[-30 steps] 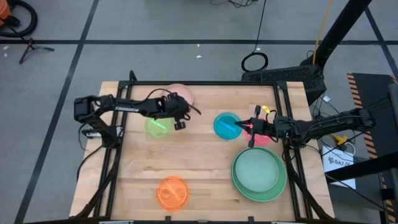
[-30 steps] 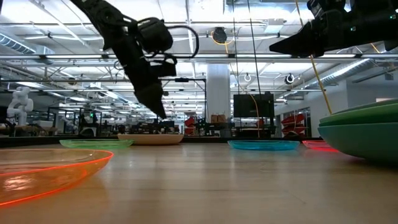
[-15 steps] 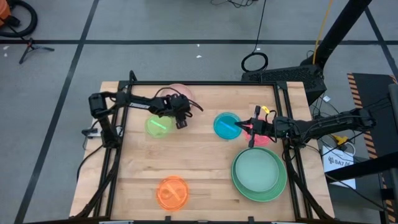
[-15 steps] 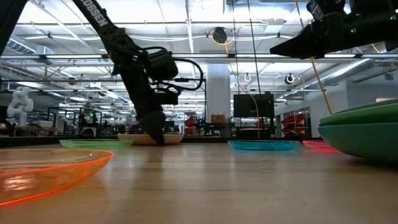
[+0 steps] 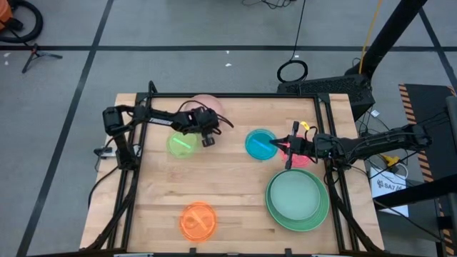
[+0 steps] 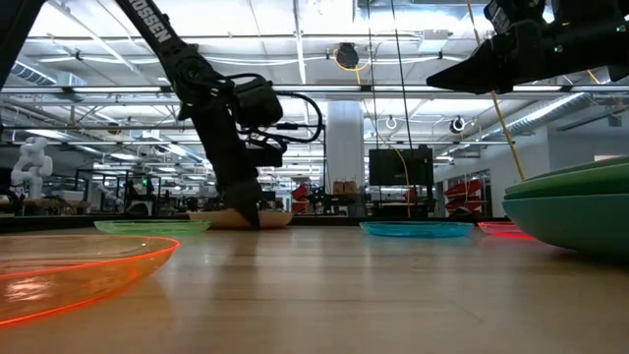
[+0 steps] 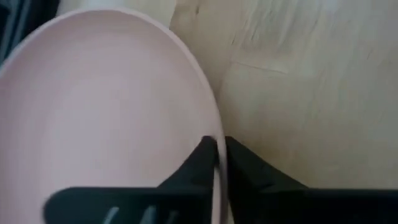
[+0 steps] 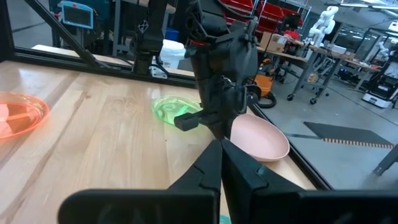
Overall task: Stack plastic plates
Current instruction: Stack the light pink plate on top of the light blue plate
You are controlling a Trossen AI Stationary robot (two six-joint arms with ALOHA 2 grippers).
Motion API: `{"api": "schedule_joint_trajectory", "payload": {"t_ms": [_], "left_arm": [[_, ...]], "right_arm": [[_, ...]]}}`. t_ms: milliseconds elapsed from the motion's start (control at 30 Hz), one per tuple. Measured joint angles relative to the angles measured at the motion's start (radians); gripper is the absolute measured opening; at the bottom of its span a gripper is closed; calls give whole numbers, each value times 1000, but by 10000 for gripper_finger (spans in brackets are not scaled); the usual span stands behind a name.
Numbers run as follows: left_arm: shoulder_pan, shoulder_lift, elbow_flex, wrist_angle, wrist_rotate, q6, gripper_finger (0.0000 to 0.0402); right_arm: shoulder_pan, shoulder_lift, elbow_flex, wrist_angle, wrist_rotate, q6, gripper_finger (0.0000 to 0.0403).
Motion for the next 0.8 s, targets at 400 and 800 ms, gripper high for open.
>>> {"api": "schedule_joint_trajectory", "payload": {"t_ms": [400, 800], "left_arm": [[-151, -174, -2, -116, -48, 55, 13], [-388, -363, 0, -102, 202, 189, 13]], "right_arm": [[22, 3, 0, 15, -56, 147, 2], [255, 267, 136, 76, 84, 277, 2]]}}
